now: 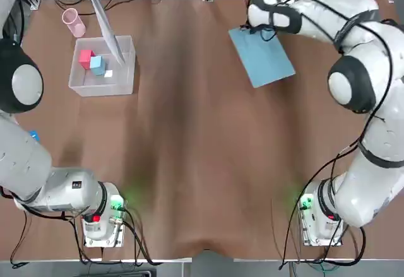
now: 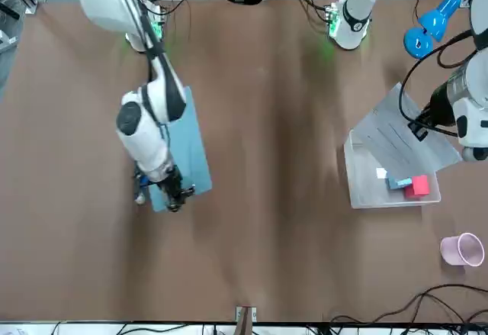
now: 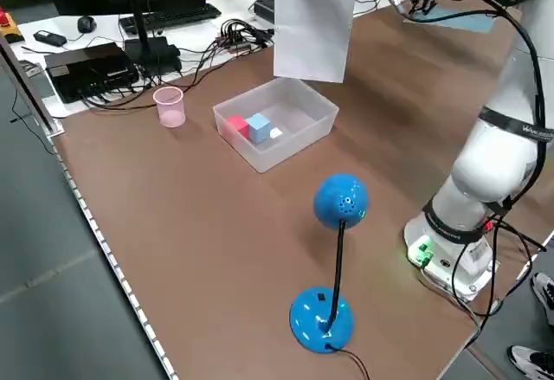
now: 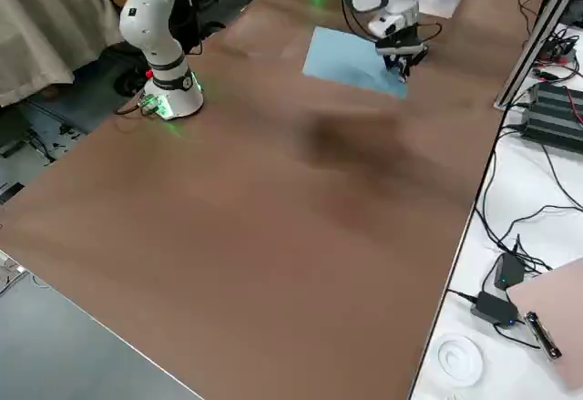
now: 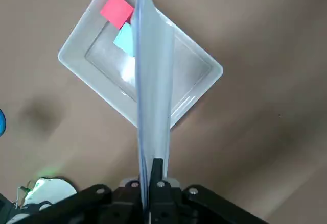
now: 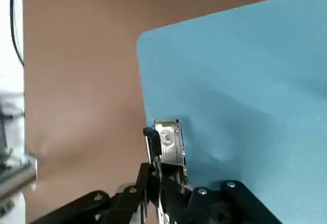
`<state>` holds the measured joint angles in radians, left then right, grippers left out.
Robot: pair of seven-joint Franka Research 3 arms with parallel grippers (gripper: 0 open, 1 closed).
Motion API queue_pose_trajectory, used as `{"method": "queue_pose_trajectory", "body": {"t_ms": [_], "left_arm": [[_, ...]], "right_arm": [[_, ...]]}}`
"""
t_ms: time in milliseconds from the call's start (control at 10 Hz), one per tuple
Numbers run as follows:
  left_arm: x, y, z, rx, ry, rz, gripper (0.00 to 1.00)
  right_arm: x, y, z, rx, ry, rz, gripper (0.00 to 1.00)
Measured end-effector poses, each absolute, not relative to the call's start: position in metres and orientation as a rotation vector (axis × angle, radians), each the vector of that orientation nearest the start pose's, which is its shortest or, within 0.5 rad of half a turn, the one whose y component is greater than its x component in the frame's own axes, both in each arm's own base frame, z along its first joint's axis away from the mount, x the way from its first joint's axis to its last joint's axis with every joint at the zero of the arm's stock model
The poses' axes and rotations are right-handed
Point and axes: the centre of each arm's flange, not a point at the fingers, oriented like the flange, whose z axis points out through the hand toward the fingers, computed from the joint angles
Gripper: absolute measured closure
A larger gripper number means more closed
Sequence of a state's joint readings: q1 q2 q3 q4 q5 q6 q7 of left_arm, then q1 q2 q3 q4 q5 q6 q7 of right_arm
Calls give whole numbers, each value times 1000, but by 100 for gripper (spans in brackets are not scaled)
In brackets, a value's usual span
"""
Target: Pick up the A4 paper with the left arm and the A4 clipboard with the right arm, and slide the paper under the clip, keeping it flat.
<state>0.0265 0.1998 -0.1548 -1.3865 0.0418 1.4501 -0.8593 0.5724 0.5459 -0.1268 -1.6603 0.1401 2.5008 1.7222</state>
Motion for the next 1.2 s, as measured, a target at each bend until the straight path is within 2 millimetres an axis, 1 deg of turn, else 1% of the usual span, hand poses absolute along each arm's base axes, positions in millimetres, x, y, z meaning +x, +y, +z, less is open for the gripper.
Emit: {"method": "queue_pose_trajectory", "body": {"t_ms": [200, 300, 400, 500, 700, 800, 900, 1000, 1200], "left_arm": [[597, -65, 587, -2882, -1110, 193, 99], [598, -60, 588, -2883, -1127, 194, 99], [598, -50, 590, -2878, -1153, 193, 99], [599, -44, 590, -2875, -1170, 194, 99], [598, -50, 590, -2875, -1169, 196, 99], [599, -54, 588, -2874, -1165, 202, 99], [600, -59, 583, -2873, -1161, 213, 99], [601, -63, 580, -2876, -1152, 222, 99], [600, -77, 580, -2884, -1131, 222, 99]], "right_arm": [[620, 383, 303, -2206, 1794, -130, 97], [618, 407, 294, -2169, 1823, -123, 97], [616, 427, 284, -2135, 1859, -131, 97], [611, 449, 270, -2109, 1897, -180, 97], [595, 498, 234, -2039, 1962, -278, 97], [587, 518, 219, -1993, 1991, -294, 97], [582, 533, 210, -1943, 2018, -314, 97], [577, 545, 203, -1906, 2030, -337, 97], [565, 562, 190, -1906, 2019, -362, 97]]}}
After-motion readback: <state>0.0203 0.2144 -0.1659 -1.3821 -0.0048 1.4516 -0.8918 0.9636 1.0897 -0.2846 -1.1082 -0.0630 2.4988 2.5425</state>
